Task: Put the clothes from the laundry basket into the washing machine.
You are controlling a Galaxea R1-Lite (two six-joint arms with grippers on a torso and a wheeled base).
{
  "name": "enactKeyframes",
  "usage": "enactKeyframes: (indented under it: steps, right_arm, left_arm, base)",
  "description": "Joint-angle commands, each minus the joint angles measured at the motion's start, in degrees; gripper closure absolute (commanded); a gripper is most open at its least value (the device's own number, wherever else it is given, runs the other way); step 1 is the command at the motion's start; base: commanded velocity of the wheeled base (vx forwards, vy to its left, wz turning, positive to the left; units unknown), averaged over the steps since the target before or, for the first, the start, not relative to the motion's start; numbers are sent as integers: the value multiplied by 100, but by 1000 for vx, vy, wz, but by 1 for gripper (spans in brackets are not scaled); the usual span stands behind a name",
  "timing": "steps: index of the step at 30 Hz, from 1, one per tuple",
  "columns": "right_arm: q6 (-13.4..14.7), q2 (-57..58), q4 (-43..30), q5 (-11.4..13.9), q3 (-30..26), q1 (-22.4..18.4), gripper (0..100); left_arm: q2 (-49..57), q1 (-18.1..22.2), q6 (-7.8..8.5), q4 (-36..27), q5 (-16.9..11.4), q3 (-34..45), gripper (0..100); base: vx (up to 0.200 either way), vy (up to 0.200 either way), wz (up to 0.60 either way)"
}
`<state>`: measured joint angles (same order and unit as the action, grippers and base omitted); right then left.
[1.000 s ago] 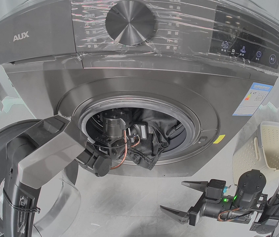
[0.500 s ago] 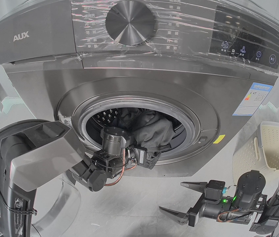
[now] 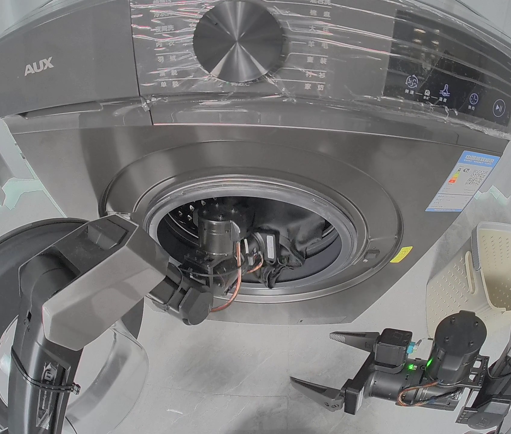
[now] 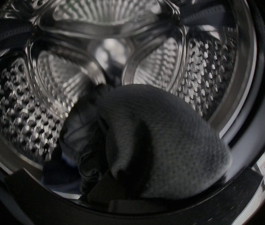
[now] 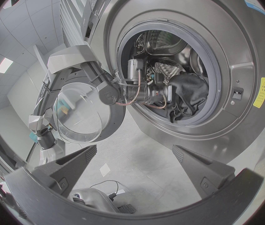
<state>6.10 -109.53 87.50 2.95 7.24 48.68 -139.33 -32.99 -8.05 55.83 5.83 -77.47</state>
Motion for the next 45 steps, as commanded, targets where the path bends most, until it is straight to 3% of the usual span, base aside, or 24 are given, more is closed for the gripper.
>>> enactKeyframes:
  steps: [1,8,11,16,17,25,34,39,42,45]
  right_arm:
    - [6,2,3,4,67,1,0]
    - [6,11,3,4,67,1,0]
    - [6,2,3,4,58,1,0]
    - [-3,-16,3,4,49,1,0]
    - [6,-16,3,4,49,1,0]
    - [6,-16,-5,4,41,1,0]
    - [6,-7,3,4,49,1,0]
    - [6,-7,3,4,49,1,0]
    - [6,-7,3,4,49,1,0]
    - [6,2,3,4,49,1,0]
  left_arm:
    - [-429,214,-127,200,235,-1270,100]
    - [-938,425,-101,261,367,-2519,100]
    - [-1114,495,-83,200,648,-3081,100]
    - [-1193,495,-74,200,700,-3081,100]
    - [-1193,495,-74,200,700,-3055,0]
    - [-613,363,-66,-37,586,-1569,0]
    - [521,161,-74,-310,103,109,0]
    - [1259,-182,-57,-503,-337,1340,0]
    - [1364,-287,-48,-503,-381,1560,0]
    - [1417,-331,101,-494,-398,1735,0]
  base:
    - [0,0,0]
    - [0,0,0]
    - [0,0,0]
    - [0,0,0]
    - [0,0,0]
    - [0,0,0]
    - [0,0,0]
    - [0,0,0]
    - [0,0,0]
    - [0,0,0]
